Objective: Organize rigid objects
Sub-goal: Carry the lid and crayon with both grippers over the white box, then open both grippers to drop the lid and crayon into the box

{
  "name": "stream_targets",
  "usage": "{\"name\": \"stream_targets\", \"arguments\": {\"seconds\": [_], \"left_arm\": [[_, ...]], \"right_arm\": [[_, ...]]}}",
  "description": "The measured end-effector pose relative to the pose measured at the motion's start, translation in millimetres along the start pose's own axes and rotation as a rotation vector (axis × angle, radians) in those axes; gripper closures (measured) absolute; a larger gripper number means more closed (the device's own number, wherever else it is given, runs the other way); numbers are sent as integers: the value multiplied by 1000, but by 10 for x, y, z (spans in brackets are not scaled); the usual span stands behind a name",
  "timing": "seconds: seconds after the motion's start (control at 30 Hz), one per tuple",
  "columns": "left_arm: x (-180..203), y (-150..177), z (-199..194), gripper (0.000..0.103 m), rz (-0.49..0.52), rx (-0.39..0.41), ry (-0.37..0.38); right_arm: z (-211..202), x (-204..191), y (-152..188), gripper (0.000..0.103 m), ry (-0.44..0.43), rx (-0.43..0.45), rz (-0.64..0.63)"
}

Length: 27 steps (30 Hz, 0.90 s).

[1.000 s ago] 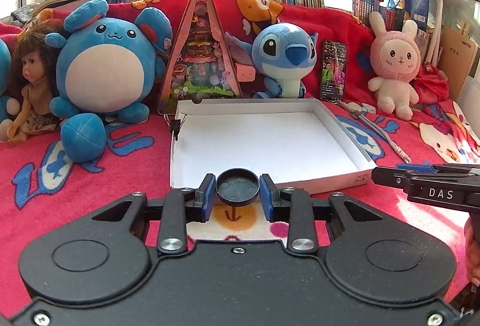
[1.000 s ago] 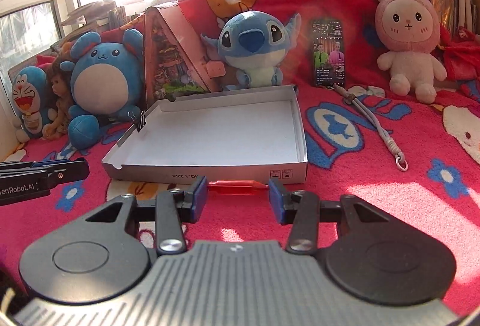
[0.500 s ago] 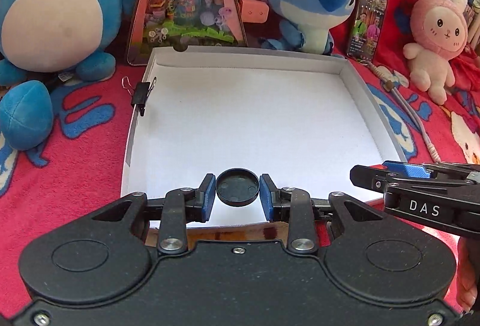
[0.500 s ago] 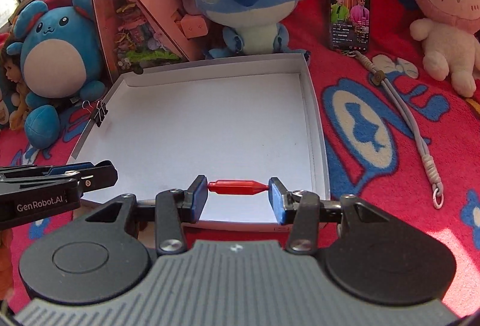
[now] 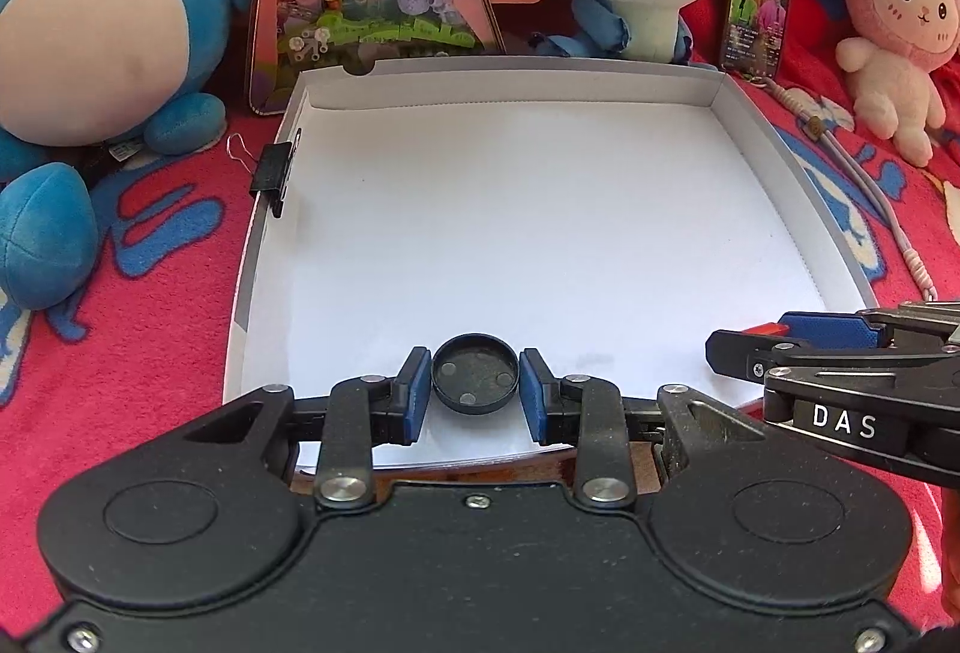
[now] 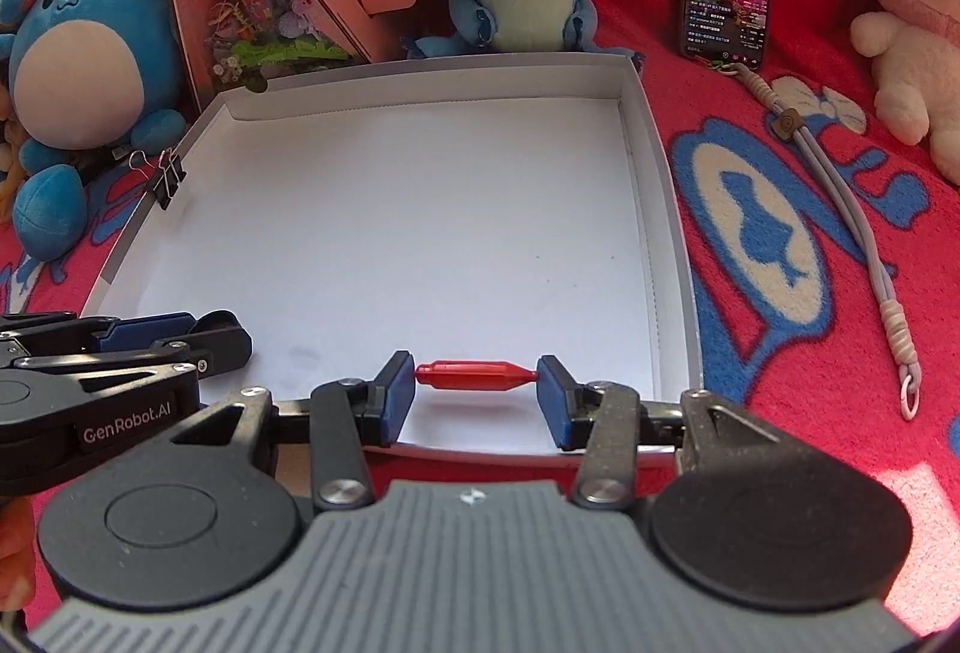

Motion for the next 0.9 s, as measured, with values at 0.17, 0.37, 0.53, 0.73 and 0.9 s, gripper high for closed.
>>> {"name": "stream_targets", "arguments": {"seconds": [0.17,0.37,0.53,0.73,0.9], "left_arm": [[18,5,-3,73,9,6,-7],[29,-7,-16,72,8,11,-12],[24,4,-149,52,14,49,4],[25,162,-551,27,69,153,5],[20,501,-897,20,106,251,8]], "right_arm": [[9,-20,1,49,9,2,-15],[-6,-42,-7,47,20,10,-28],[-124,-50,-18,40,9,51,-44],[-466,-45,60,30,-14,155,-85],[-822,-6,305,17,-57,268,-120]]}}
Point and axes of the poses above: each gripper's, at about its wrist camera, not at the fingertips, and z roughly the way its jaws point, x to its right, y to its underside, the point moved 2 cm from there along z, roughly the way its jaws point, and after that the axes turned 5 degrees about x, right-handed, at the moved point
